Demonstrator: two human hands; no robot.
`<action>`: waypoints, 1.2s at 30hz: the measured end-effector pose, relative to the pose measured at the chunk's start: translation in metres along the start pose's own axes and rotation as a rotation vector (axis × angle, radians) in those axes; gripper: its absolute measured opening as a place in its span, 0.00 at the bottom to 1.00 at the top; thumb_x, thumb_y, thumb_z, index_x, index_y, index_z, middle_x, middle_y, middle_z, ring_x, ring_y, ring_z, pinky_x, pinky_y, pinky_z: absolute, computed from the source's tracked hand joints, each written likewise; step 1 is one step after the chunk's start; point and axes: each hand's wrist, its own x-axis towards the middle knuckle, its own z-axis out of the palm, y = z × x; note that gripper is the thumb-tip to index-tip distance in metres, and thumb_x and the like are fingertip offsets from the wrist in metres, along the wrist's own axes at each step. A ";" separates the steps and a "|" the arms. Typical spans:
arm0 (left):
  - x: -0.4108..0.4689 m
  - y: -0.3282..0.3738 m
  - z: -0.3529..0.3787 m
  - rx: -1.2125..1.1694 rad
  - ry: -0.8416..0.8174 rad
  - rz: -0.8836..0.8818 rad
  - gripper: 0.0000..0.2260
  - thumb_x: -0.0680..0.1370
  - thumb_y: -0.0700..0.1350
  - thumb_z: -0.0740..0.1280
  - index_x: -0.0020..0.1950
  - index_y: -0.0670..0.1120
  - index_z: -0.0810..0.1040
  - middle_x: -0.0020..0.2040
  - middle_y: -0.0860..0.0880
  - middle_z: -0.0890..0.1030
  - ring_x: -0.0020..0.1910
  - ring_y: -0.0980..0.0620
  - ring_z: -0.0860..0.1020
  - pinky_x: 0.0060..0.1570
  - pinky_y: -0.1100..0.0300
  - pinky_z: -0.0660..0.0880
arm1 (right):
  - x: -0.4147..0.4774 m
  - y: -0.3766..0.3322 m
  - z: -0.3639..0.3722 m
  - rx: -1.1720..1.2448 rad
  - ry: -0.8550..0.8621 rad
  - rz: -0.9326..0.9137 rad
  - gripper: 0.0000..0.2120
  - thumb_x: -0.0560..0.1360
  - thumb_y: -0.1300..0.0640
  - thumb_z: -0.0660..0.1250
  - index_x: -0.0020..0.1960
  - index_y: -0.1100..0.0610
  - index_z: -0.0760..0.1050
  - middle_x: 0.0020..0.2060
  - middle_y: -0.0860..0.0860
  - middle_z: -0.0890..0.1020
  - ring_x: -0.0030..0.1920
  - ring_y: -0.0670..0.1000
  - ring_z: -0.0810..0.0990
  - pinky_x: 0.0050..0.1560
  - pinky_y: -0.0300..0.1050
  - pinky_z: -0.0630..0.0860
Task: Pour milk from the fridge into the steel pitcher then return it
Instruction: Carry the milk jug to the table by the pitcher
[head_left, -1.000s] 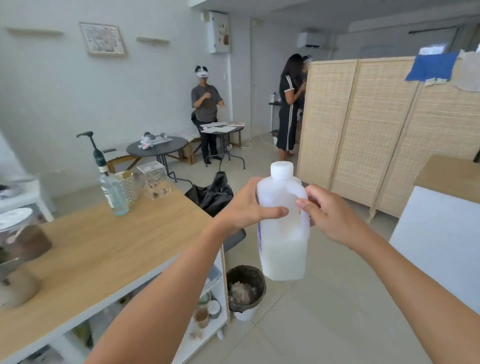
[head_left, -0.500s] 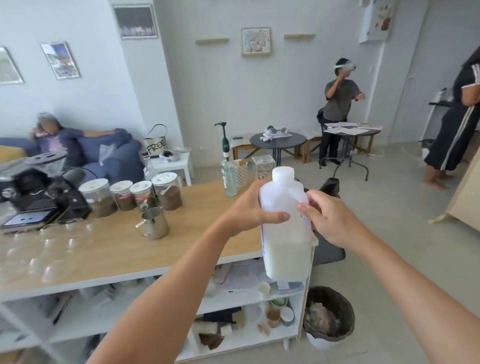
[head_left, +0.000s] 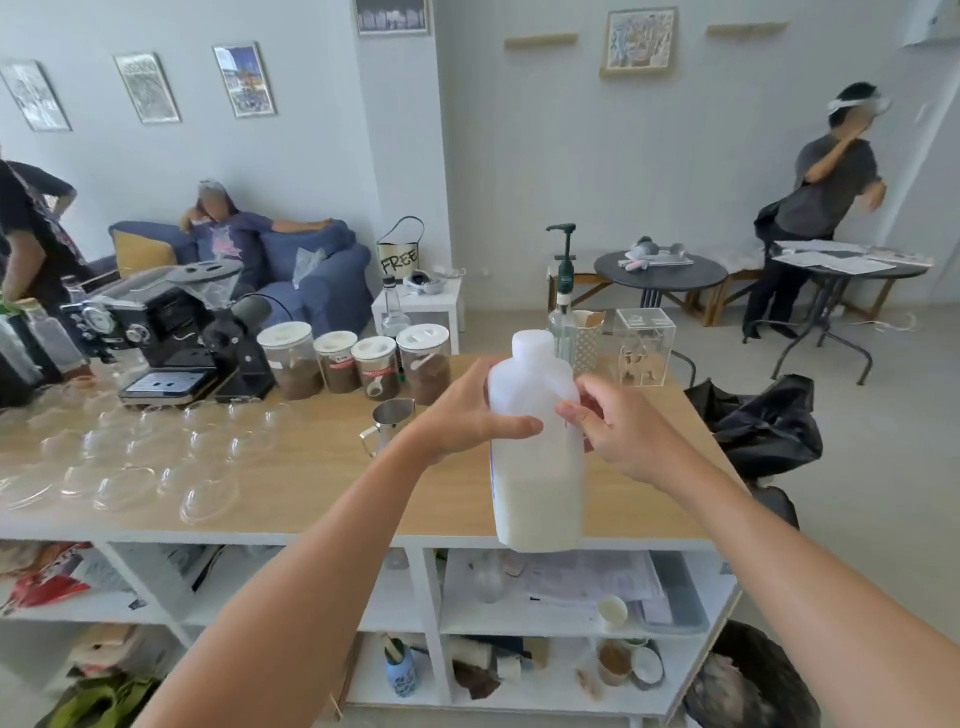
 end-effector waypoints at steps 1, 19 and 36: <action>0.008 -0.007 -0.010 0.012 -0.005 0.000 0.29 0.66 0.46 0.81 0.63 0.53 0.72 0.57 0.54 0.81 0.55 0.61 0.81 0.55 0.56 0.81 | 0.012 -0.001 0.007 0.007 -0.007 0.004 0.16 0.78 0.41 0.61 0.47 0.54 0.74 0.40 0.53 0.81 0.42 0.57 0.81 0.44 0.63 0.80; 0.105 -0.090 -0.111 0.235 -0.071 -0.110 0.39 0.63 0.47 0.83 0.68 0.51 0.68 0.60 0.51 0.78 0.59 0.54 0.78 0.49 0.65 0.76 | 0.147 0.024 0.100 -0.048 -0.066 0.019 0.14 0.79 0.51 0.65 0.44 0.61 0.71 0.38 0.57 0.80 0.41 0.59 0.79 0.44 0.60 0.78; 0.177 -0.151 -0.114 0.330 -0.001 -0.205 0.45 0.62 0.49 0.83 0.72 0.50 0.63 0.60 0.53 0.76 0.59 0.52 0.76 0.59 0.53 0.77 | 0.235 0.106 0.148 -0.018 -0.203 0.007 0.13 0.79 0.53 0.66 0.43 0.62 0.70 0.33 0.50 0.74 0.33 0.51 0.69 0.36 0.48 0.66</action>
